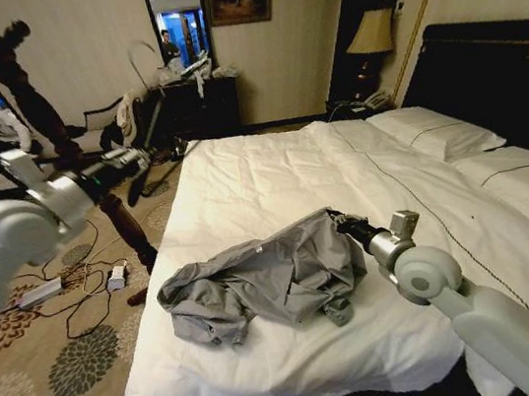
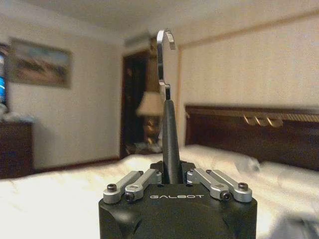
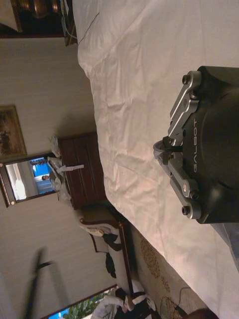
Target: Pick up the clothes from the bed and hang them on the clothes hanger.
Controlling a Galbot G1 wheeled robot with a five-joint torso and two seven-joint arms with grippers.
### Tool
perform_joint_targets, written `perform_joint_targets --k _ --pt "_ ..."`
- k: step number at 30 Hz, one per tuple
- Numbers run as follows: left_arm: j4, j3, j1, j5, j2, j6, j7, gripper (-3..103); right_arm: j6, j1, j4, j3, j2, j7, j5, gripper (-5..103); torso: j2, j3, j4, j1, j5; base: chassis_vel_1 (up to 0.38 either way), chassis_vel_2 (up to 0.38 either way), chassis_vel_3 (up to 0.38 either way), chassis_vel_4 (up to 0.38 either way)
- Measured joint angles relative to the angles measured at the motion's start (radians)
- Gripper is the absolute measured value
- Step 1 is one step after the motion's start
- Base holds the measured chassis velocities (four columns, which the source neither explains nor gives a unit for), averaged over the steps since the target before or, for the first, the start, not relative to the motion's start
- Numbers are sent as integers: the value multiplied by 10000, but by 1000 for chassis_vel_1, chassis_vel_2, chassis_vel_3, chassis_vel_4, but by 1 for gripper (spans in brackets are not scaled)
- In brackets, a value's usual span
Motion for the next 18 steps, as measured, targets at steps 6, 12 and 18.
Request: perform_joint_targets --k 6,12,18 --pt "-160 17 1487 1543 -199 -844 1588 15 -9 -727 53 855 -49 99 -9 0 0 0 1 -1 0 0 0 0 0" --pt "-447 -146 2444 2091 -347 -1149 2321 15 -30 -1319 69 1561 -90 249 1 0 0 0 0 0 4 0 0 0 0" --pt "-1214 -450 3768 3015 -383 -1441 2624 15 -68 -1151 -146 1387 -81 290 -79 0 0 -1 1 -1 3 0 0 0 0"
